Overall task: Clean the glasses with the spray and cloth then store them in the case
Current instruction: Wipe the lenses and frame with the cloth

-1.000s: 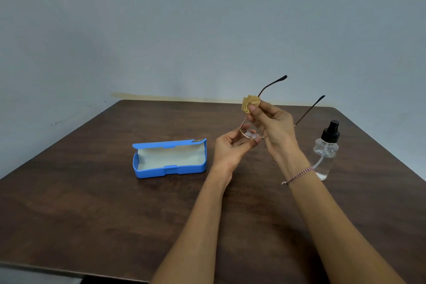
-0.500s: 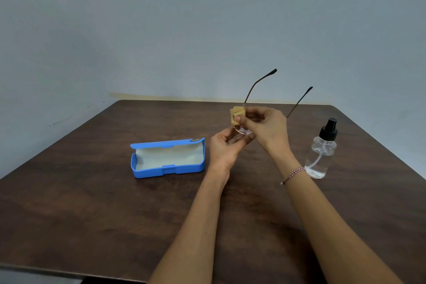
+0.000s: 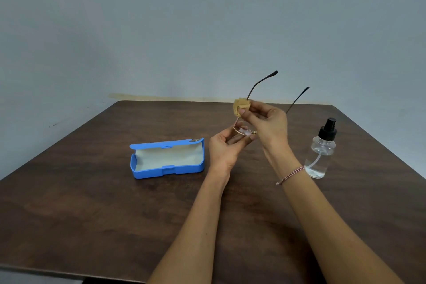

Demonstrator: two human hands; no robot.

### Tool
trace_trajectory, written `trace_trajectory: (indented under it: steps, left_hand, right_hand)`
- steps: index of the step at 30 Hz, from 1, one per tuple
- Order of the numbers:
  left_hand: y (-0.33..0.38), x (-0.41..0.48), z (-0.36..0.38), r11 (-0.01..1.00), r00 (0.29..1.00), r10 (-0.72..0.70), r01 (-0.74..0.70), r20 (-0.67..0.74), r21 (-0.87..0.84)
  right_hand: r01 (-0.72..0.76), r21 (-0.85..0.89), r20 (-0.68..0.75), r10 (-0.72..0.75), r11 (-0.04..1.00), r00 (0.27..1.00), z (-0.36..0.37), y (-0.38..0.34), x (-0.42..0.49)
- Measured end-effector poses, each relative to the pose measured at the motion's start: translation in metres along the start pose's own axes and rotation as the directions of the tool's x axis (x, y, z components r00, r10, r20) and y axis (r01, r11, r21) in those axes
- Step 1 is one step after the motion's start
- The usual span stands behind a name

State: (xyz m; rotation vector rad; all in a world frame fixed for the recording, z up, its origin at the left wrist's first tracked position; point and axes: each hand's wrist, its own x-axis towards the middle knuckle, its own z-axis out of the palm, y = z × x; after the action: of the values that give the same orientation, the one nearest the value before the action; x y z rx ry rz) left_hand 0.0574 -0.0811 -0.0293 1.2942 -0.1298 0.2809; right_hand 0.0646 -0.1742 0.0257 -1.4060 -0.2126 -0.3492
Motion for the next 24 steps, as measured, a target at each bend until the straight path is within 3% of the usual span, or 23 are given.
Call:
trace_trajectory:
  steps: [3,5,8,12,24]
  left_hand:
    - [0.0,-0.001,0.001,1.0,1.0,0.009,-0.009,0.012,-0.008]
    - [-0.001,0.0,0.0,1.0,1.0,0.015,-0.015,0.012,-0.008]
    - [-0.001,0.002,-0.003,0.999,0.999,0.028,-0.028,-0.029,-0.026]
    - [-0.002,0.002,-0.004,0.999,0.998,0.037,-0.038,-0.047,-0.009]
    - [0.001,-0.001,0.001,1.0,1.0,0.016,-0.016,0.011,0.003]
  right_hand:
    - [0.051,0.076,-0.049,-0.048,0.996,0.998,-0.003,-0.004,0.002]
    - [0.054,0.066,-0.006,-0.053,0.996,0.999,-0.003,-0.003,0.001]
    - [0.086,-0.108,0.142,-0.07,0.99,0.987,0.001,0.002,-0.002]
    - [0.202,-0.294,0.179,-0.154,0.934,0.972,0.003,0.003,-0.003]
    - [0.193,0.087,-0.028,-0.191,0.977,0.981,0.002,-0.008,-0.004]
